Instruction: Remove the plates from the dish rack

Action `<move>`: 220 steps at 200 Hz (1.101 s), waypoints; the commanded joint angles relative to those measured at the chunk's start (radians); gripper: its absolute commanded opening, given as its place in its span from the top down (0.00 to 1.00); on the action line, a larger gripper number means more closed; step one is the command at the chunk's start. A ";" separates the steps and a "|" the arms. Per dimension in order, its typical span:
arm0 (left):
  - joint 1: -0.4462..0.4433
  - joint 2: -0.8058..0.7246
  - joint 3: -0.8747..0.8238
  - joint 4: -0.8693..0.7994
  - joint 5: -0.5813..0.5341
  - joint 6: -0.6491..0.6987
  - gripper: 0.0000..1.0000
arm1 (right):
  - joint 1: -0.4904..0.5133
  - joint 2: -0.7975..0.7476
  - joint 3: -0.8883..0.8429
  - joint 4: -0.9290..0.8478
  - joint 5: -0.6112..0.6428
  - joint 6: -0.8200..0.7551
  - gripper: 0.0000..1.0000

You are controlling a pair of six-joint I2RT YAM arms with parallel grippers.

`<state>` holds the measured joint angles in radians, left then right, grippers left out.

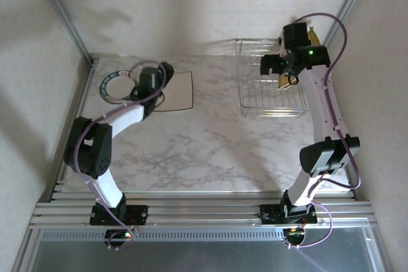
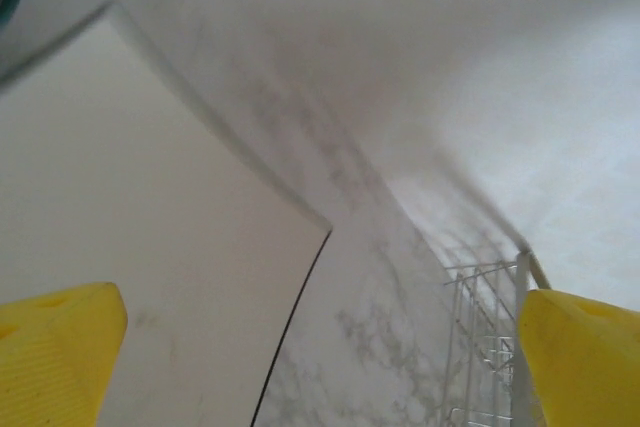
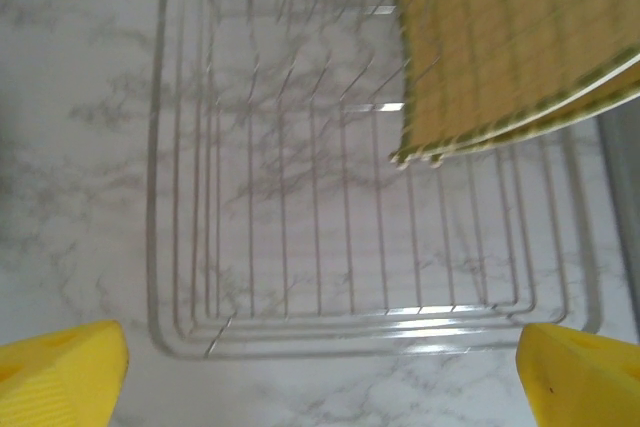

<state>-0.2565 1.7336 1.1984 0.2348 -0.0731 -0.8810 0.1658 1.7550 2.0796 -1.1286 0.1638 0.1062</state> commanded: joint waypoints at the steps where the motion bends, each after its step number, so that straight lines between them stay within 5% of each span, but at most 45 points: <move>1: 0.055 -0.077 0.192 -0.353 0.097 0.421 0.00 | -0.056 0.082 0.116 -0.054 0.031 -0.035 0.01; 70: 0.196 0.042 0.520 -0.909 0.130 0.799 0.00 | -0.207 0.398 0.487 -0.148 0.047 -0.096 0.01; 120: 0.232 0.113 0.534 -0.934 0.176 0.845 0.00 | -0.228 0.371 0.329 0.099 0.032 -0.150 0.01; 165: 0.249 0.173 0.541 -0.922 0.185 0.864 0.00 | -0.239 0.517 0.567 0.002 0.028 -0.171 0.01; 220: 0.263 0.215 0.574 -0.904 0.220 0.876 0.00 | -0.246 0.564 0.580 0.089 0.005 -0.181 0.02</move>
<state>-0.0044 1.9194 1.7233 -0.6643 0.1181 -0.0284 -0.0753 2.2757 2.6186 -1.0737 0.1860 -0.0574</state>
